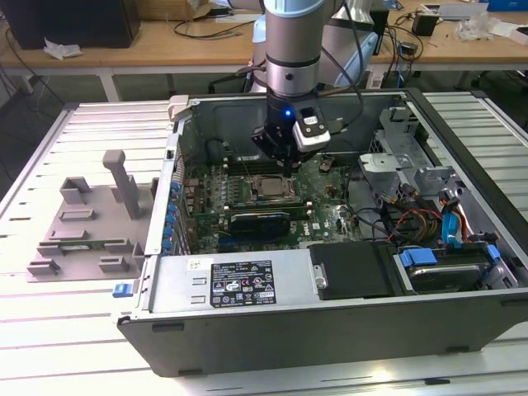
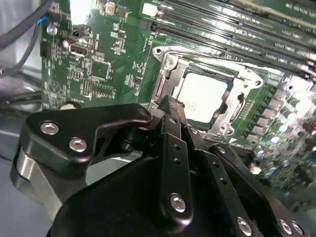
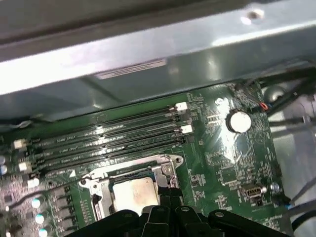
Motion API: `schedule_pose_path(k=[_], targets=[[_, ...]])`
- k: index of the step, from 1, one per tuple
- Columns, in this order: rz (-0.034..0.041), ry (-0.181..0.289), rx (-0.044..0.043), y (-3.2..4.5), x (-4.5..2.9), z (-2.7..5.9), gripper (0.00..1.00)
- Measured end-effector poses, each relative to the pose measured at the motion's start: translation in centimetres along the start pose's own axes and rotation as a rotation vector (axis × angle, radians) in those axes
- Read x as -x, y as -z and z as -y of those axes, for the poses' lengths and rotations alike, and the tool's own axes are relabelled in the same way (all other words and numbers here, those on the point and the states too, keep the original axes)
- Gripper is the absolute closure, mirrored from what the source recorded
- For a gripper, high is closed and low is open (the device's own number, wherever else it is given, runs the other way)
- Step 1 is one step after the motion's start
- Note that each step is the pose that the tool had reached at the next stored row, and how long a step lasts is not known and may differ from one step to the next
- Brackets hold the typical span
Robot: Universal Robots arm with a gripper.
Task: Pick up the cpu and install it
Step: 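Close the cpu cover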
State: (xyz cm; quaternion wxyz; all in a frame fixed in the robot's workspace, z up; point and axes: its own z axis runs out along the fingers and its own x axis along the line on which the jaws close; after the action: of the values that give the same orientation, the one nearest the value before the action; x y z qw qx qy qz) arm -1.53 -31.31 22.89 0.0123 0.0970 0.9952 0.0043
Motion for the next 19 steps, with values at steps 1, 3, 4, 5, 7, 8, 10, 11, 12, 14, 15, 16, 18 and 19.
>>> schedule_pose_path(k=[1, 3, 4, 5, 7, 8, 10, 11, 12, 14, 15, 16, 18, 19], targets=[[-0.0002, 0.029, 0.0003, -0.01, 0.00, 0.00, 0.89], [-0.0007, 0.094, 0.0008, -0.05, 0.00, 0.00, 0.89], [-0.0009, 0.131, 0.0002, -0.07, 0.00, 0.00, 0.89], [-0.0010, 0.169, -0.0014, -0.08, 0.00, -0.01, 0.89], [-0.0004, 0.193, -0.0090, -0.08, -0.03, 0.00, 0.89], [0.0003, 0.194, -0.0160, -0.09, -0.13, 0.02, 0.89], [0.0005, 0.194, -0.0200, -0.14, -0.33, 0.07, 0.89], [0.0004, 0.194, -0.0208, -0.20, -0.48, 0.12, 0.89], [0.0004, 0.194, -0.0210, -0.41, -0.79, 0.26, 0.89], [-0.0002, 0.194, -0.0214, -0.73, -1.30, 0.38, 0.89], [-0.0003, 0.194, -0.0214, -0.89, -1.77, 0.48, 0.89], [-0.0002, 0.194, -0.0214, -1.01, -2.27, 0.58, 0.89], [-0.0003, 0.194, -0.0214, -1.13, -2.77, 0.68, 0.89], [-0.0002, 0.194, -0.0213, -1.23, -3.14, 0.75, 0.89]])
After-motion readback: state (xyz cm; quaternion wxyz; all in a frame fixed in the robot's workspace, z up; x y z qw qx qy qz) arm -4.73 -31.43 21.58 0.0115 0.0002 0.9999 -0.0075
